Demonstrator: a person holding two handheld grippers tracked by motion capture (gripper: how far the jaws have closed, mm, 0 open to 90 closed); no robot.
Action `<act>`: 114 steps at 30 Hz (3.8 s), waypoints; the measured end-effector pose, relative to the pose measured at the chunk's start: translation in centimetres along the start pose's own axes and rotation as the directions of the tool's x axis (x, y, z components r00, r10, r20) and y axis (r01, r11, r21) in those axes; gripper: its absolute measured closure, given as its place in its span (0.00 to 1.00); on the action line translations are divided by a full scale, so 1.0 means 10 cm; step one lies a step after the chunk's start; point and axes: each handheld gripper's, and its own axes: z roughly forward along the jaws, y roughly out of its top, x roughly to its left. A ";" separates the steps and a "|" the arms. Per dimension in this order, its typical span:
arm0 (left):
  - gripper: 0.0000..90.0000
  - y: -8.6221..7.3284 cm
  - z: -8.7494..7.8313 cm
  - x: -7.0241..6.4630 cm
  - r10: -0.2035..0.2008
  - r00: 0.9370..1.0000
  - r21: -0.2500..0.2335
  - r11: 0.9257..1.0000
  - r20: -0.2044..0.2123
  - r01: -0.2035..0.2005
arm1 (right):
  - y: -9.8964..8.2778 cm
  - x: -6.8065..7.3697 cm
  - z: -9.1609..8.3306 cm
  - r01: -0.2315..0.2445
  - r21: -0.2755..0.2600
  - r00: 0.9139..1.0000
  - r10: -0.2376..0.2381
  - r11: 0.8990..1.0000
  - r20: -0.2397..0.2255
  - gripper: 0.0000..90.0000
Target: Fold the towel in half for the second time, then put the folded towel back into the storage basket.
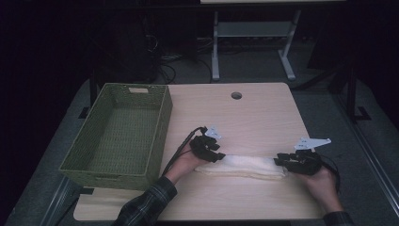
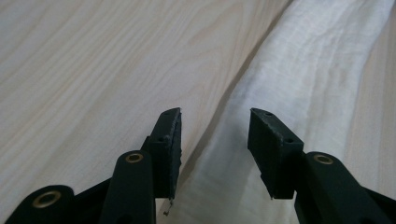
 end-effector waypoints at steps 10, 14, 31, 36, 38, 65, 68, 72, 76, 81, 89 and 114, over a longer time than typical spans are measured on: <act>0.67 -0.03 0.10 0.00 0.024 0.999 0.038 0.999 0.021 -0.025 | -0.04 -0.06 0.07 -0.033 0.036 0.999 0.033 0.999 -0.003 0.73; 0.73 -0.03 0.10 0.00 0.033 0.999 0.040 0.999 0.036 -0.034 | -0.06 -0.08 0.10 -0.056 0.051 0.998 0.057 0.997 -0.020 0.73; 0.96 0.00 0.09 -0.08 0.039 0.998 0.052 0.998 0.046 -0.041 | -0.04 -0.02 0.14 -0.017 0.064 1.000 0.019 0.998 -0.024 0.95; 0.96 0.01 -0.01 -0.07 0.015 0.998 0.013 1.000 0.059 -0.016 | -0.03 -0.01 0.12 -0.006 0.058 1.000 0.005 0.998 0.013 0.96; 0.96 0.02 -0.06 -0.09 0.007 0.998 -0.006 1.000 0.060 -0.006 | -0.02 -0.02 0.11 -0.006 0.054 1.000 0.005 0.998 0.024 0.96; 0.97 0.12 -0.64 -0.19 -0.018 0.997 -0.150 0.988 0.071 0.029 | 0.45 -0.06 -0.04 0.030 -0.060 0.997 -0.025 0.998 0.067 0.96; 0.97 0.13 -0.73 -0.19 -0.024 0.998 -0.162 0.986 0.057 0.033 | 0.55 -0.06 -0.02 0.041 -0.066 0.997 -0.037 0.997 0.070 0.96; 0.97 0.14 -0.84 -0.17 -0.036 0.998 -0.182 0.982 0.042 0.043 | 0.66 -0.05 0.01 0.053 -0.075 0.997 -0.048 0.996 0.068 0.96; 0.97 0.15 -0.96 -0.15 -0.053 0.998 -0.200 0.978 0.030 0.058 | 0.77 -0.04 0.04 0.069 -0.076 0.996 -0.065 0.995 0.060 0.96; 0.97 0.17 -1.11 -0.13 -0.055 0.998 -0.213 0.975 0.018 0.058 | 0.93 -0.01 0.07 0.097 -0.079 0.994 -0.092 0.992 0.059 0.96; 0.97 0.19 -1.33 -0.09 -0.061 0.998 -0.224 0.973 -0.016 0.056 | 1.16 0.03 0.10 0.114 -0.098 0.993 -0.110 0.989 0.043 0.96; 0.97 -0.05 -1.97 0.15 -0.137 0.986 -0.278 0.955 -0.093 0.106 | 1.93 0.26 0.41 0.186 -0.139 0.982 -0.190 0.973 -0.014 0.96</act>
